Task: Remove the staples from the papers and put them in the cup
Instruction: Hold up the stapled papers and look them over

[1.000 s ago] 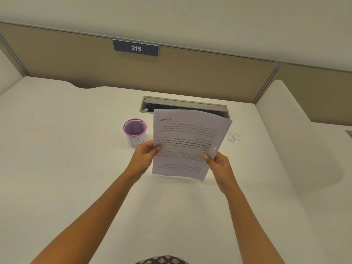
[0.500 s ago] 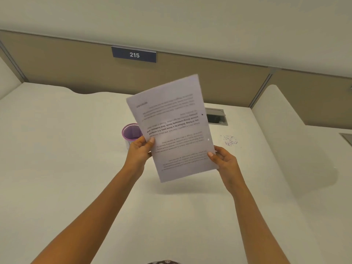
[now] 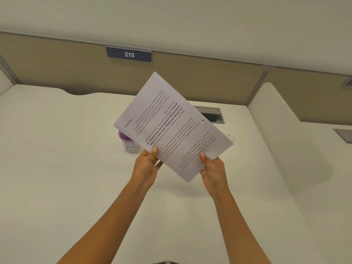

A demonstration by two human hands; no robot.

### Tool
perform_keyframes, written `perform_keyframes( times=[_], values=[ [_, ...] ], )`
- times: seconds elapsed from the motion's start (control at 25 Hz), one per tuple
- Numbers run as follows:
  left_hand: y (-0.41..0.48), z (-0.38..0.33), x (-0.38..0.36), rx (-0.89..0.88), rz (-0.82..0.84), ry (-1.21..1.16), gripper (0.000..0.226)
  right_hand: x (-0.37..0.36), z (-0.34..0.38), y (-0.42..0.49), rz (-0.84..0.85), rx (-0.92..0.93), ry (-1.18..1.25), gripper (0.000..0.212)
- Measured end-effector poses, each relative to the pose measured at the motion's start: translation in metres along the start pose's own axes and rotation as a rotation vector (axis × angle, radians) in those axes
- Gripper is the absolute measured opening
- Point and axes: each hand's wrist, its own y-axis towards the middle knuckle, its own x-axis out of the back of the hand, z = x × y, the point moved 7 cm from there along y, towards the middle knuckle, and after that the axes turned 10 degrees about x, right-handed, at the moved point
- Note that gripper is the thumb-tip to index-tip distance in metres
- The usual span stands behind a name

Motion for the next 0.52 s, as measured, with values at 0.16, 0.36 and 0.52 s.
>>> perform_keyframes(
  times=[0.16,0.36,0.52],
  values=[
    [0.005,-0.037,0.030,-0.081,-0.030,0.088,0.019,0.016,0.025,0.006,0.019,0.058,-0.246,0.020],
    [-0.007,-0.101,0.040,-0.218,0.043,0.611,0.026,0.039,0.042,0.009,0.085,0.050,-0.421,0.018],
    [-0.007,-0.095,0.027,-0.272,0.008,0.725,0.028,0.043,0.039,0.013,0.114,0.027,-0.430,0.022]
  ],
)
